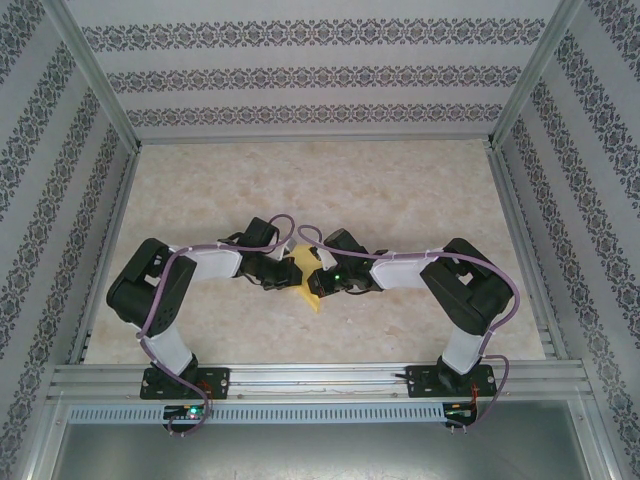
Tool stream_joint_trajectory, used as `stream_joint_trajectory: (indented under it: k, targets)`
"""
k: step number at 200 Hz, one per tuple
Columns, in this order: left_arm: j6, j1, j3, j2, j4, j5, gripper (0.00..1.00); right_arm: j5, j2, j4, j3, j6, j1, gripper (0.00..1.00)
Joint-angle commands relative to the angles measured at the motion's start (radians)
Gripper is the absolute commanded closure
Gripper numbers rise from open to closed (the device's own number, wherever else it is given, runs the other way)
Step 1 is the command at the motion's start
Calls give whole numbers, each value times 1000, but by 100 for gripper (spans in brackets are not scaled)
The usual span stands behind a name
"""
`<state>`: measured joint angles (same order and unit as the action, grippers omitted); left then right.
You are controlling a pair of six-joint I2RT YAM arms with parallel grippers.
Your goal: Fold a paper plane with a square sheet of paper (fold left side to right side)
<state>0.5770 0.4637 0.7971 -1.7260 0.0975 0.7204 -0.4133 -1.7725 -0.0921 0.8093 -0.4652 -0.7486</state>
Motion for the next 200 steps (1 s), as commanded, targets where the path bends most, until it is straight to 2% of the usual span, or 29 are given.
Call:
stream_joint_trajectory:
  k: [1, 48, 93, 130, 176, 200]
  targets:
    - [-20, 8, 16, -20, 28, -37, 91, 13, -36, 34, -24, 13, 2, 95]
    - [-27, 8, 7, -26, 40, -64, 91, 14, -36, 37, -24, 14, 4, 93]
    - [-17, 9, -3, -59, 37, -91, 93, -5, -13, 31, -16, 5, 21, 87]
    - [-6, 8, -13, -70, 30, -105, 94, -32, 25, 30, 9, -6, 44, 79]
    - [2, 8, -23, -72, 18, -107, 94, -38, 112, 46, 11, -38, 78, 61]
    - [4, 9, -23, -72, 14, -103, 94, -35, 170, 83, -24, -52, 98, 59]
